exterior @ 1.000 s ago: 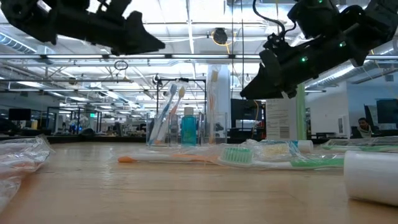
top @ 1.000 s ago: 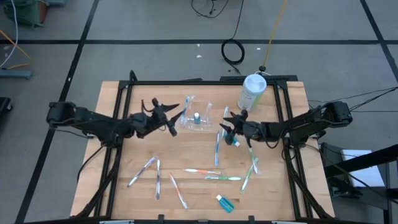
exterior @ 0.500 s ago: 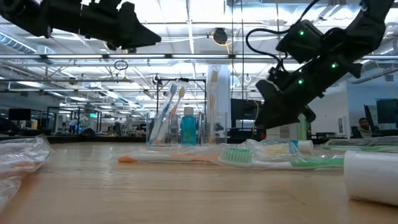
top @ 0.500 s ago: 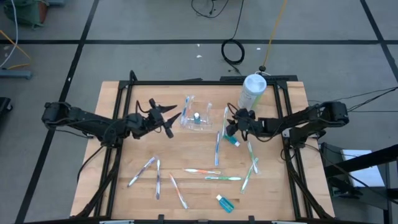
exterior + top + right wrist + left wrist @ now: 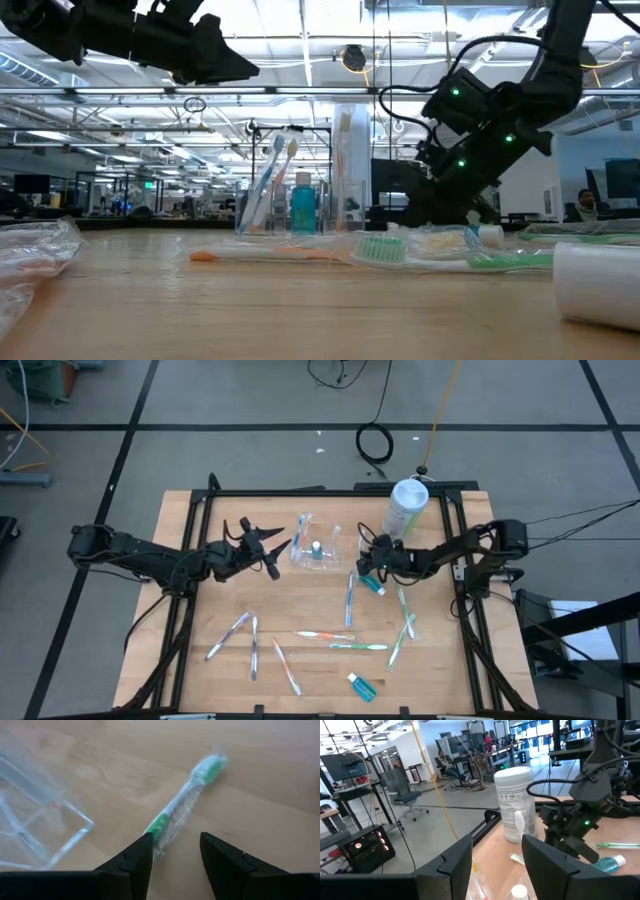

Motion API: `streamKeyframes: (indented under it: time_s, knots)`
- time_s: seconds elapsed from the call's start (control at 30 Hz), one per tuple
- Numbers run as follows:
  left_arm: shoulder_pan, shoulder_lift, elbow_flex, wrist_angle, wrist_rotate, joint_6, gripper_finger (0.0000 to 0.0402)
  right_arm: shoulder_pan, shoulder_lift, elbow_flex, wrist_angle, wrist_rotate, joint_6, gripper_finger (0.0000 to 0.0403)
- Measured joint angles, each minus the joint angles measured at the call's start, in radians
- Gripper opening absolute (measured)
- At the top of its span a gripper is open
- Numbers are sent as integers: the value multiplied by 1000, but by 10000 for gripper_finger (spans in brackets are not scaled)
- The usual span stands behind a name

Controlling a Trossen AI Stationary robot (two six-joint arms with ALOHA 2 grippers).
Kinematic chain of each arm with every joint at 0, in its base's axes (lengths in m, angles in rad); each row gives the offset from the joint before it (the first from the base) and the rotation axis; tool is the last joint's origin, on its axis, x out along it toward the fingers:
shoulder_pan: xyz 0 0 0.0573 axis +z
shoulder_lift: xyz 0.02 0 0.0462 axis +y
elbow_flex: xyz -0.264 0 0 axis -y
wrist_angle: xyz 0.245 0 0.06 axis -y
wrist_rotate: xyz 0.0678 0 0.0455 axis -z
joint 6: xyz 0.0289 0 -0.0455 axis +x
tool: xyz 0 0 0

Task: Pick & Place toothbrushing station
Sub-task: Put the top green toothbrush into the transparent organizer

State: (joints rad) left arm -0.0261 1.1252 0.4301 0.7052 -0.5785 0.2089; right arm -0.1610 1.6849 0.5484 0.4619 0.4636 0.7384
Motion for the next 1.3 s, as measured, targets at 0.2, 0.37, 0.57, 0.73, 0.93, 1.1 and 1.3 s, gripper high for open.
streamKeyframes:
  time_s: [0.2, 0.37, 0.57, 0.73, 0.93, 1.1, 1.3]
  knots:
    - [0, 0, 0, 0, -7, 0, 177, 6, -3, 54, -2, -18, -25, 155]
    - [0, -2, 0, 1, -7, 19, 177, 19, -13, 78, -2, 31, -43, 155]
    - [0, -2, 0, 1, -7, 18, 177, 18, 60, 101, -2, 30, -70, 155]
    - [-2, -2, 0, 1, -7, 22, 177, 12, 126, 131, 32, -9, -79, 155]
    - [-8, -3, 0, -8, -9, 24, 177, 3, 144, 173, -12, -56, -131, 148]
    - [-37, -75, 1, -106, -54, 72, 177, 2, 124, 185, -127, -42, -148, 100]
    - [-95, -193, 1, -226, -113, 14, 177, -6, 84, 186, -245, -49, -157, 32]
